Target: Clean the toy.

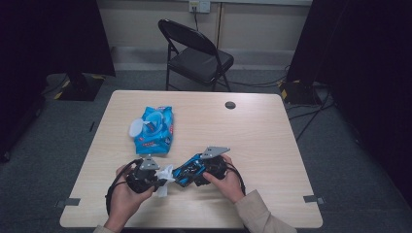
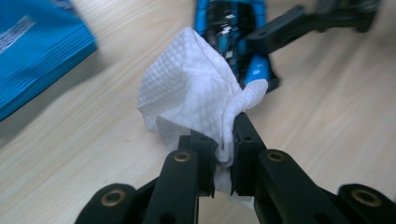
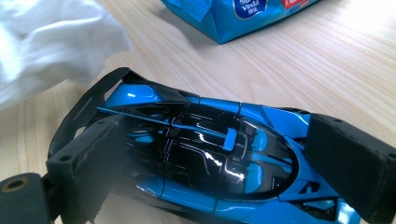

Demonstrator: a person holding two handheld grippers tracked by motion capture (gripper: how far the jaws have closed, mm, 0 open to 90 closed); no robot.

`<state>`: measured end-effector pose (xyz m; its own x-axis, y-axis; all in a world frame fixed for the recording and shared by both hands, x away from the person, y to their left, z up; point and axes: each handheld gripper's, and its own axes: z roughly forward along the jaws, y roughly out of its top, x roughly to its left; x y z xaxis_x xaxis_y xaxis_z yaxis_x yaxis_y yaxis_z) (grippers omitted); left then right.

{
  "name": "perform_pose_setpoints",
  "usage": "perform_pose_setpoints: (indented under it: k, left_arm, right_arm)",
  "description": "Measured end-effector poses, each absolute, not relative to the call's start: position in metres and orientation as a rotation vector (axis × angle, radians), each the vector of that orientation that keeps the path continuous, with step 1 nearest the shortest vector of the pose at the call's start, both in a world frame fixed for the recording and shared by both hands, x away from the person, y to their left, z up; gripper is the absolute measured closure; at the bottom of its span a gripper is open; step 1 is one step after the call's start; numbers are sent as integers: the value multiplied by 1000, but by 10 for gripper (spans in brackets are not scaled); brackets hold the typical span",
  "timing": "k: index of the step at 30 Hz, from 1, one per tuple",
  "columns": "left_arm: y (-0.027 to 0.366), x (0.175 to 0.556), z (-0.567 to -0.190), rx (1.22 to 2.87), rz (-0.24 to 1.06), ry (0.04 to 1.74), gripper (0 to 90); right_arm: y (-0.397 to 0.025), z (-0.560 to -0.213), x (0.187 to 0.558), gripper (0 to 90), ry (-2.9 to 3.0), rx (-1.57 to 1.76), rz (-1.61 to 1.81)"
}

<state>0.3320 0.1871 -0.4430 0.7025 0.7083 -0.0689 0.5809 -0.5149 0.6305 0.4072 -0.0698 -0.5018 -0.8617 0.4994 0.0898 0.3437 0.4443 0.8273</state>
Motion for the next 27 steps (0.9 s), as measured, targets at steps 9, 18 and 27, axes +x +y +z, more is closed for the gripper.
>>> perform_pose_setpoints:
  k: [9,18,27]
  left_arm:
    - [194,344,-469,2284,249,1046,823]
    - [180,350,-480,2320,256,1004,814]
    - [169,349,-481,2324,239,959,814]
  right_arm:
    - [-70,-502,407,60,2524,743,1386]
    - [-70,-502,407,60,2523,744,1388]
    - [-70,-502,407,60,2523,744,1387]
